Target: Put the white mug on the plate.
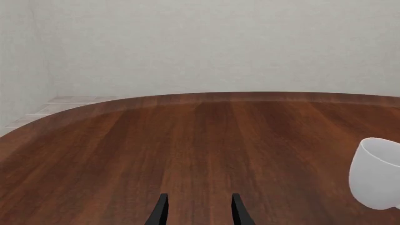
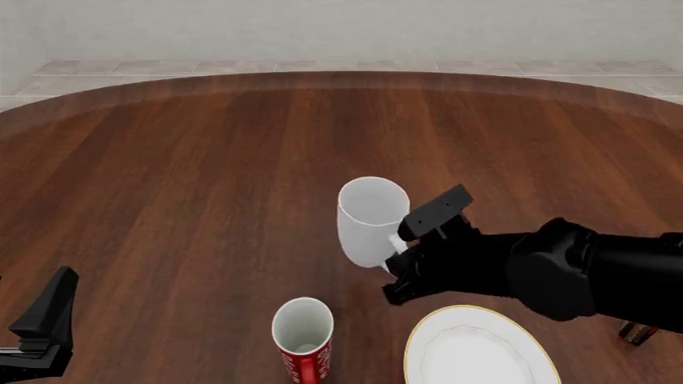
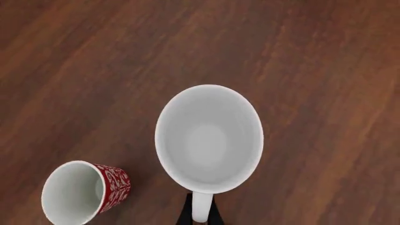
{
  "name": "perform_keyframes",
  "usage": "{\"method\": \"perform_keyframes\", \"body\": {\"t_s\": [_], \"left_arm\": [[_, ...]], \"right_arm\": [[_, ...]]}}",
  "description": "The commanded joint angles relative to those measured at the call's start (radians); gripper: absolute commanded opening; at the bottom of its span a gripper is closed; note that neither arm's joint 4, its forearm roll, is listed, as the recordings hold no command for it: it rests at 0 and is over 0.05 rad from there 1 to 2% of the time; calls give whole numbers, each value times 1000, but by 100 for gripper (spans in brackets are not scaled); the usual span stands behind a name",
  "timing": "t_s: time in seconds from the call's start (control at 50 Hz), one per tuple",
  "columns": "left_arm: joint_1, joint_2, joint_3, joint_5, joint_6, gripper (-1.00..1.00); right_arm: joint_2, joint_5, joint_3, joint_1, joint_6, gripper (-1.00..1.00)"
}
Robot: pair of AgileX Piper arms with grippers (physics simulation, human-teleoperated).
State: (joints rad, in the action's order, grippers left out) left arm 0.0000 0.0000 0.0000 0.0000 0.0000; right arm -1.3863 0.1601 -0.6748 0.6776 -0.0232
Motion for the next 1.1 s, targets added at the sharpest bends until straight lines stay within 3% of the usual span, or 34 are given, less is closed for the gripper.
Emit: {"method": "perform_keyframes", "body": {"t_s": [0.02, 1.1], "left_arm": [[0, 0, 0, 0, 0, 100], [0, 0, 0, 0, 0, 100]], "right_arm": [[103, 43, 44, -10, 4, -100], [462, 209, 227, -21, 24, -100]]}}
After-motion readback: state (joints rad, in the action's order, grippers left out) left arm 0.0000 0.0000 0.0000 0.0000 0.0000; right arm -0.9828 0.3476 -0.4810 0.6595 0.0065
